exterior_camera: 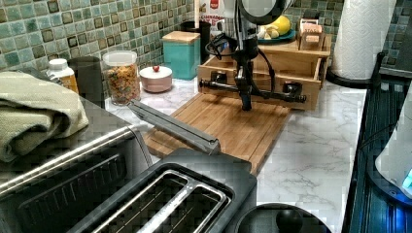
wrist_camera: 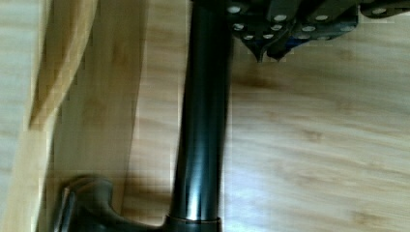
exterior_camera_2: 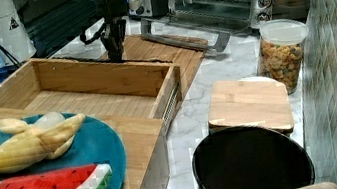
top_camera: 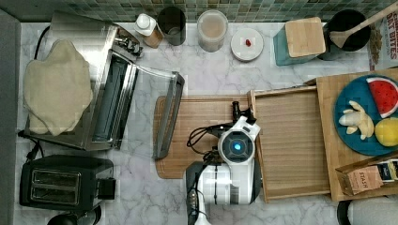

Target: Close the drawer.

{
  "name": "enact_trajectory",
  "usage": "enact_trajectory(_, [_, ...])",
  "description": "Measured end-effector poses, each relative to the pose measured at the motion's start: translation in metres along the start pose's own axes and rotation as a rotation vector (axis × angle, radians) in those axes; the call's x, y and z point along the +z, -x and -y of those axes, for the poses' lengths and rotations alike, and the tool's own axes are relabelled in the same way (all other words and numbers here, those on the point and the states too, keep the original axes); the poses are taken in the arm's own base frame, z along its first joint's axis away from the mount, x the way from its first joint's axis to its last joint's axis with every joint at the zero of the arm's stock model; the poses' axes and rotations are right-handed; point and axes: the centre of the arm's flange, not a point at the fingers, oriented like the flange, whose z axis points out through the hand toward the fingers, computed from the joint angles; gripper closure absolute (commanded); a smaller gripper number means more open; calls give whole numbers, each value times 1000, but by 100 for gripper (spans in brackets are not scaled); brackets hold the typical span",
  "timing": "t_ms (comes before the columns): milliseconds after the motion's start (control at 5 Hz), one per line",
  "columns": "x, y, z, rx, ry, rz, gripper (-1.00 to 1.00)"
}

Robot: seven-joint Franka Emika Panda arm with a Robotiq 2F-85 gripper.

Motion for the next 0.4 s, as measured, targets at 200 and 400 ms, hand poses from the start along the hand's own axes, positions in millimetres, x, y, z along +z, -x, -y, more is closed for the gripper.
enact_trajectory(200, [2, 4, -24, -12, -27, -50, 100])
enact_trajectory(400, [4, 12, -49, -6, -27, -58, 100])
